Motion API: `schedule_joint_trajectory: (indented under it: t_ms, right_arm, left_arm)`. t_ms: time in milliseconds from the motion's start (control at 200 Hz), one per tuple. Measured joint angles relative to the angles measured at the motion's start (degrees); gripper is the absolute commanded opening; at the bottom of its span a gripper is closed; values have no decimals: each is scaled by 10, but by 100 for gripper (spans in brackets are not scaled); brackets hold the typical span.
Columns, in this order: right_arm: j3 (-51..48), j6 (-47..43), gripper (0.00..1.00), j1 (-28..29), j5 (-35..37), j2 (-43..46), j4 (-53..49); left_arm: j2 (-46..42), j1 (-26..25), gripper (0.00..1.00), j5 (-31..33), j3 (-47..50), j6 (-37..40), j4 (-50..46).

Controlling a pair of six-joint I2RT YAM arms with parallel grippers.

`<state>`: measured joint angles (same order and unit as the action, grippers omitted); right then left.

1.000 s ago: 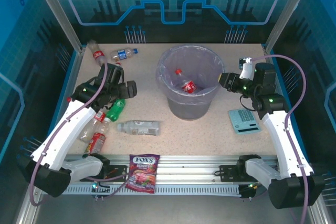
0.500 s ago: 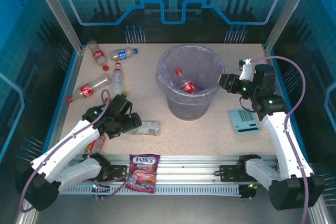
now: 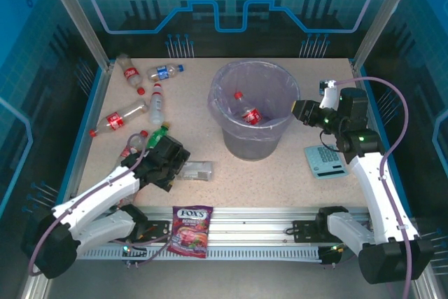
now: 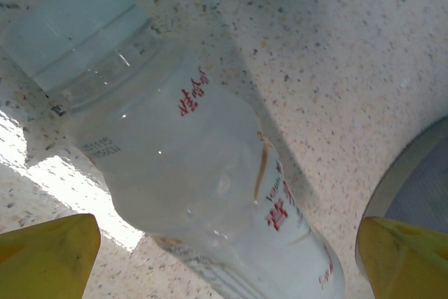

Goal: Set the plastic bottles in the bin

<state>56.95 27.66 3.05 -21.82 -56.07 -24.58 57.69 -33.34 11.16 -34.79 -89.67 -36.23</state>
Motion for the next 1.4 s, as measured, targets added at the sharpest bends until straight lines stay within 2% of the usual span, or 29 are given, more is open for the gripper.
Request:
schedule_joint_trajectory:
  t_ms: [190, 655, 936, 1256, 1401]
  right_arm:
    - [0, 0, 32, 0, 2, 4, -4]
    - [-4, 0, 32, 0, 4, 6, -3]
    - [-7, 0, 32, 0, 2, 6, 2]
    - [-7, 0, 33, 0, -1, 6, 2]
    - [-7, 0, 43, 0, -1, 6, 0]
  left_arm:
    - [14, -24, 94, 28, 0, -61, 10]
    - [34, -27, 90, 51, 19, -125, 40]
    - [53, -29, 75, 51, 35, -142, 64]
    - [61, -33, 64, 53, 35, -144, 86]
    - [63, -36, 60, 56, 35, -139, 92]
